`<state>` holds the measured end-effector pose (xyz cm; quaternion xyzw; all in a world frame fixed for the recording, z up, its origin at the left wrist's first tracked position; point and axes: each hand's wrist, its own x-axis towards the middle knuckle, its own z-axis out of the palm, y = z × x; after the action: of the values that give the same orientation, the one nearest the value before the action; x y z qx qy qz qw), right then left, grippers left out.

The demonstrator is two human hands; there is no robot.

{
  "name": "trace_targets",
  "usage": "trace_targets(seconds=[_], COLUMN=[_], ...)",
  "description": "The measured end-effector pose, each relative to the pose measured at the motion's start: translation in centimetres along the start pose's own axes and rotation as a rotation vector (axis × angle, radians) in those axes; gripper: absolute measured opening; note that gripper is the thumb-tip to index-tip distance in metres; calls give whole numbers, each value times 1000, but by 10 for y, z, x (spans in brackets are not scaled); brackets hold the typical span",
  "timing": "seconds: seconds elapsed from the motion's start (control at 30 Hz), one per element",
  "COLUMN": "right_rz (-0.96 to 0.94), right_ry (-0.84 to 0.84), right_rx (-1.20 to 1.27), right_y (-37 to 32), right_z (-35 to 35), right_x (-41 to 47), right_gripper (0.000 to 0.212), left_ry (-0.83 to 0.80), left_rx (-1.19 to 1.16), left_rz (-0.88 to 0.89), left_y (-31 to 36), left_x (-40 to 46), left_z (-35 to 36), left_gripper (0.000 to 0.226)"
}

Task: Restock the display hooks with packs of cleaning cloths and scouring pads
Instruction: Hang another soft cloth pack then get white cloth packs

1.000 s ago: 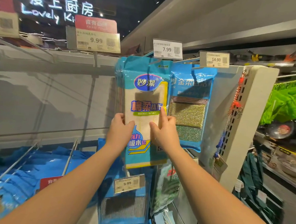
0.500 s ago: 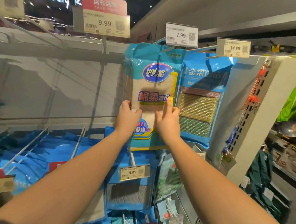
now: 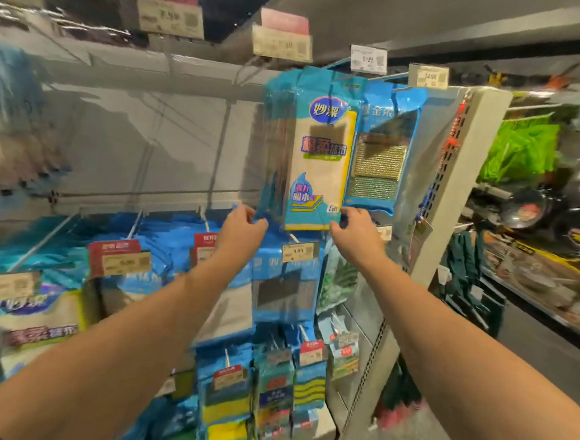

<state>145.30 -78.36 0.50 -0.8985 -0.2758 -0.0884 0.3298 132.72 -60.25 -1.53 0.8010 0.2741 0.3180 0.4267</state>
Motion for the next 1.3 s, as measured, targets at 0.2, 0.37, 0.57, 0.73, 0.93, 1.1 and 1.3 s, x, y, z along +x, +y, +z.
trace_targets(seconds=[0.2, 0.37, 0.57, 0.73, 0.93, 1.1, 1.3], right_rz=[0, -44, -128, -190, -212, -350, -477], right_ry=[-182, -326, -546, -741, -961, -1068, -1117], right_rx=[-19, -35, -43, -71, -120, -171, -226], right_y=[-39, -87, -142, -188, -255, -343, -484], right_z=[8, 26, 82, 122, 158, 204, 287], right_x=[-140, -256, -410, -547, -691, -776, -852], right_gripper=[40, 46, 43, 49, 48, 55, 57], left_ry=[-155, -250, -217, -223, -327, -267, -244], left_rx=[151, 240, 324, 454, 596, 609, 696], left_rz=[8, -51, -180, -335, -551, -657, -685], left_y=[-44, -78, -152, -217, -272, -327, -405], left_x=[-120, -224, -368, -501, -642, -716, -760], left_z=[-93, -183, -282, -362, -469, -574, -734], left_gripper=[9, 9, 7, 27, 41, 38, 26])
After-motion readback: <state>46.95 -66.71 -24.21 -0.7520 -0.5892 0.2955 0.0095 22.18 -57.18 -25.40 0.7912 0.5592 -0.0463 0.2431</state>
